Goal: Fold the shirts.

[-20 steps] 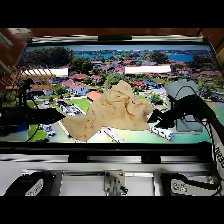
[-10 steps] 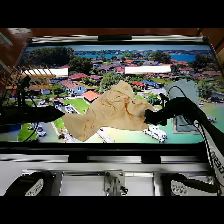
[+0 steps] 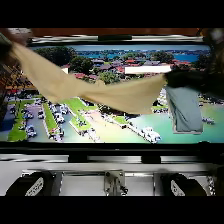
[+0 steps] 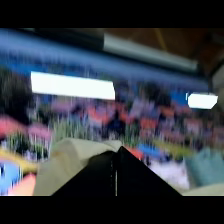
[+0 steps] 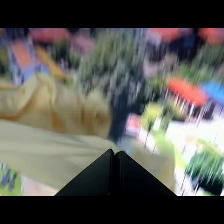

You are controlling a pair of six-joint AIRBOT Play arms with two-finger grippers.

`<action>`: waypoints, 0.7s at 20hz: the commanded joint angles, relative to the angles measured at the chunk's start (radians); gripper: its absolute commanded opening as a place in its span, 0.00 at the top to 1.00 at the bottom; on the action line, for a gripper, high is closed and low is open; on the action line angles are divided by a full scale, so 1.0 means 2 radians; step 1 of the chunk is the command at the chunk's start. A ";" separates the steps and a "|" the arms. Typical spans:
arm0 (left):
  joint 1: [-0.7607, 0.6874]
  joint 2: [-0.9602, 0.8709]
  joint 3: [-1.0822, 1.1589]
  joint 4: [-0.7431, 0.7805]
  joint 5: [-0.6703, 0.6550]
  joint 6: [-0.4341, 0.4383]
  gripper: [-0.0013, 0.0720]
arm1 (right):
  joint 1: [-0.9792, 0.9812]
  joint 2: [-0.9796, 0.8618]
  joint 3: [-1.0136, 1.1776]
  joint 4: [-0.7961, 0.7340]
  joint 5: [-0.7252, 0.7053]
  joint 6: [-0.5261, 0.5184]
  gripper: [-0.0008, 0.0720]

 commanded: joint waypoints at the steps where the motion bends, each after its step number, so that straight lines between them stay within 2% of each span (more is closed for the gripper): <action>1: 0.029 0.002 0.161 0.001 0.132 -0.016 0.94 | 0.000 0.081 0.097 -0.001 0.152 -0.013 0.91; 4: 0.035 0.007 0.235 0.001 0.183 -0.029 0.94 | 0.000 0.106 0.150 0.000 0.165 -0.006 0.91; 8: 0.035 0.024 0.248 0.014 0.155 -0.028 0.94 | 0.000 0.121 0.168 0.002 0.137 0.018 0.91; 11: 0.035 0.025 0.248 0.088 0.078 -0.028 0.94 | 0.000 0.116 0.168 -0.022 0.088 0.031 0.91; 14: 0.035 0.019 0.237 0.168 -0.062 -0.028 0.94 | 0.000 0.090 0.167 -0.101 -0.015 0.080 0.91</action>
